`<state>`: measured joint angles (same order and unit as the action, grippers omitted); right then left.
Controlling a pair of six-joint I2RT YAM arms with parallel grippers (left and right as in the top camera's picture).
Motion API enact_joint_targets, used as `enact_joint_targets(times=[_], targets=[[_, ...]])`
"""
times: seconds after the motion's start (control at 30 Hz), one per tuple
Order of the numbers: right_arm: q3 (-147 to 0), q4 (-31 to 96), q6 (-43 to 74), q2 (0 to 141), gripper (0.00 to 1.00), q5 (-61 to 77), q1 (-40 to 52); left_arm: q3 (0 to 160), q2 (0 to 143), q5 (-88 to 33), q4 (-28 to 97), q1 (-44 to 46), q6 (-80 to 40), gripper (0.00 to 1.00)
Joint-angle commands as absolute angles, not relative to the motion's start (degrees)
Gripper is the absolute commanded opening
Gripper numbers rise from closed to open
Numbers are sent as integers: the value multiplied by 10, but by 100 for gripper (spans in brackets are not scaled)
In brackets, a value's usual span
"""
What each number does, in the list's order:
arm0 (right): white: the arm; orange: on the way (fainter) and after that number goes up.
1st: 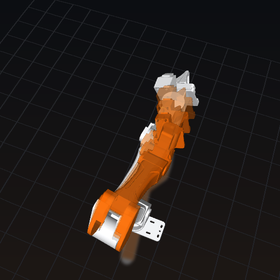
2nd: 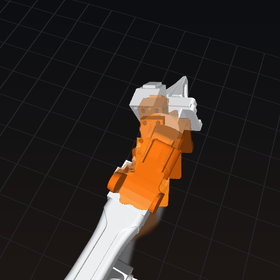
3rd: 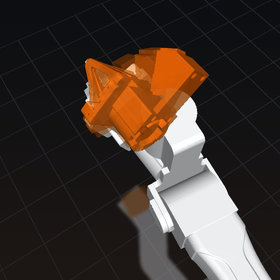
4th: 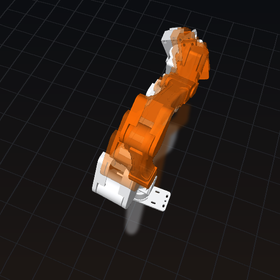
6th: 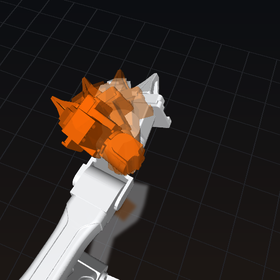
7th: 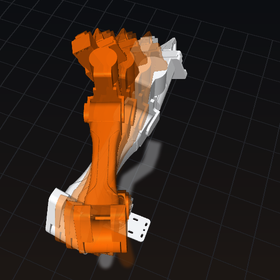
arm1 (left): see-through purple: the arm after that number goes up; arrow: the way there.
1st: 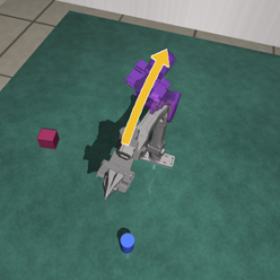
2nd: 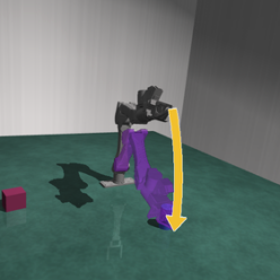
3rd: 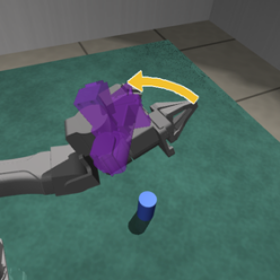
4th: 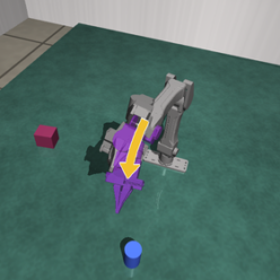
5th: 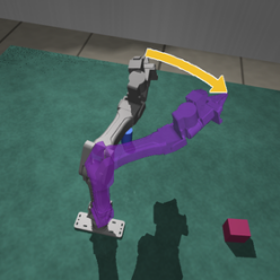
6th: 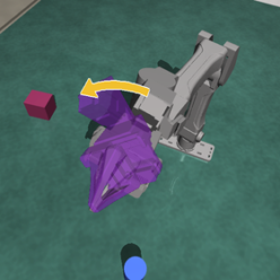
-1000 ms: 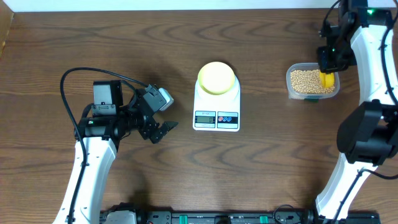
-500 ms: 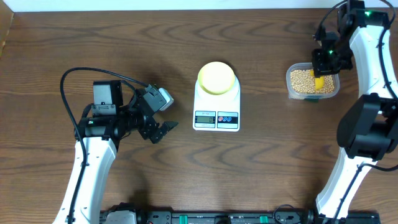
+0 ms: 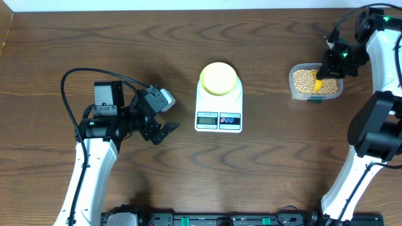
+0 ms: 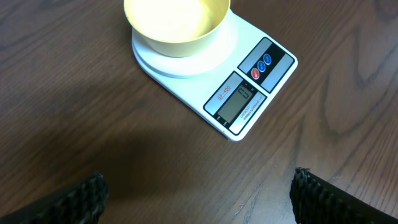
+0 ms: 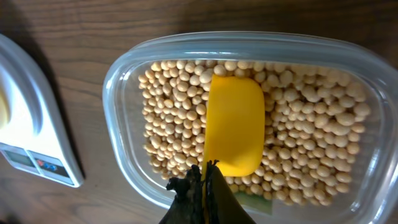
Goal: Scoop item into bowl and weigh 50g on scale
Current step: 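Drag the scoop through the soybeans and lift it out, right gripper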
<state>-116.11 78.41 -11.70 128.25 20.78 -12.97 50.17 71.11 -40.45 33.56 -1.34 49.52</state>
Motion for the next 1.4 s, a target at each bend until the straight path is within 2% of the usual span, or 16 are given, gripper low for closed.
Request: enact_joint_targets(times=[0.0,0.3,0.83,1.37], targets=[[-1150,785,-129,1320,1,265,-133,498,704,-415,336,-16,495,95],[-1150,789,-141,1326,1,322,-167,498,704,-415,336,-16,495,95],[-1150,807,-192,1326,1,472,-295,498,704,-415,336,-16,495,95],[-1151,892,-256,1326,1,561,-330,498,704,-415,336,-16,495,95]])
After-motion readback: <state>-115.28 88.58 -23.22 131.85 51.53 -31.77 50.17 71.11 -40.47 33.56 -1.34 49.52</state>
